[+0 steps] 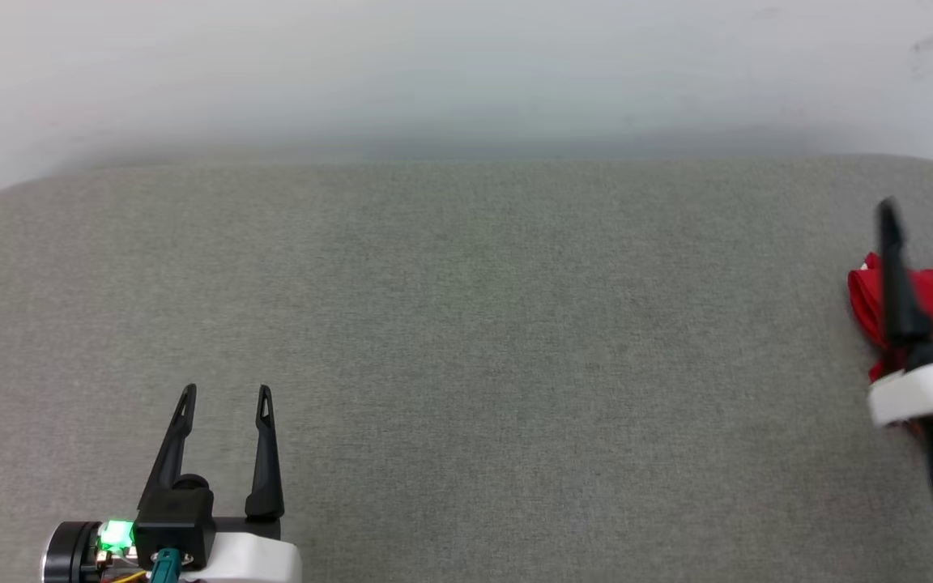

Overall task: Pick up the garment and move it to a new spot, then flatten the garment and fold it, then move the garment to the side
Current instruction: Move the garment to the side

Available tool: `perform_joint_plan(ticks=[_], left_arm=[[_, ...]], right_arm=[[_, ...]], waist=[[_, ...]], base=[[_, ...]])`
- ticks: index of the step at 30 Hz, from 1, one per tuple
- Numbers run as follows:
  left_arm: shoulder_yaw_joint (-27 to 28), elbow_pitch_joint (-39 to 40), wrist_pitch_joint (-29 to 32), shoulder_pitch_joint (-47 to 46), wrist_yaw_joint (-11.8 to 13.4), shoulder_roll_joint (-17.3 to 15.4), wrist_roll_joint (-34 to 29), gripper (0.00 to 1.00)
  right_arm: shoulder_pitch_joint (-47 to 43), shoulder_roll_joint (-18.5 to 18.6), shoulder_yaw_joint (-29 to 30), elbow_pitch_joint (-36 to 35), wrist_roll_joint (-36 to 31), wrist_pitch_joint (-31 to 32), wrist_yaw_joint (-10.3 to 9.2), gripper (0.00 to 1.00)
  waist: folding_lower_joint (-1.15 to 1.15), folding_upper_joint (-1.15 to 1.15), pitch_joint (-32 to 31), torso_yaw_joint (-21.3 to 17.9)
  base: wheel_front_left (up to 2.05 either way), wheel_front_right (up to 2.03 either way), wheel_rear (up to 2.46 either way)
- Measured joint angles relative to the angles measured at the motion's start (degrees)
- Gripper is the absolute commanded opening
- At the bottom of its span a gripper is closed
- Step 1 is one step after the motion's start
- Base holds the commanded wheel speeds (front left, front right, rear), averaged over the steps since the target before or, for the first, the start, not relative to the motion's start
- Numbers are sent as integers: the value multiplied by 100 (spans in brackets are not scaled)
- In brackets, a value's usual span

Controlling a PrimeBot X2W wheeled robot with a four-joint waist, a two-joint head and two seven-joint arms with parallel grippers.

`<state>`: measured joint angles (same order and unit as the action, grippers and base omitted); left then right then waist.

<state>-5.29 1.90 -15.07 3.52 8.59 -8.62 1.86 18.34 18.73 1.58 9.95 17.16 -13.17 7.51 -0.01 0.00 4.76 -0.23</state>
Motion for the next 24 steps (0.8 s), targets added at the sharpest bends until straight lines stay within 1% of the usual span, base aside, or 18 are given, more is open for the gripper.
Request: perform_joint_plan(ticks=[3,8,12,19,24], left_arm=[[-1,-49,0,23,-12,-3,11,100],[10,-144,0,91,-62,4,47,100],[11,-178,0,160,-107,16,54,100],[40,-227,0,244,-203,37,110,100],[68,-255,0,307,-240,67,133,100]], right_arm=[[-366,-288,-165,-159,-57,-5,1,100],[-892,-598,-231,-286,-111,25,1,100],[-1330,-750,-154,-379,-137,57,1,100],[-2028,-1028,123,-679,-194,75,1,100],[-2377,-1171,124,-912,-285,136,0,100]], waist=[[0,0,-114,86],[0,0,-287,204],[1,0,-400,266],[0,0,-537,257],[1,0,-596,218]], base=[[0,0,0],[0,0,0],[0,0,0],[0,0,0],[0,0,0]])
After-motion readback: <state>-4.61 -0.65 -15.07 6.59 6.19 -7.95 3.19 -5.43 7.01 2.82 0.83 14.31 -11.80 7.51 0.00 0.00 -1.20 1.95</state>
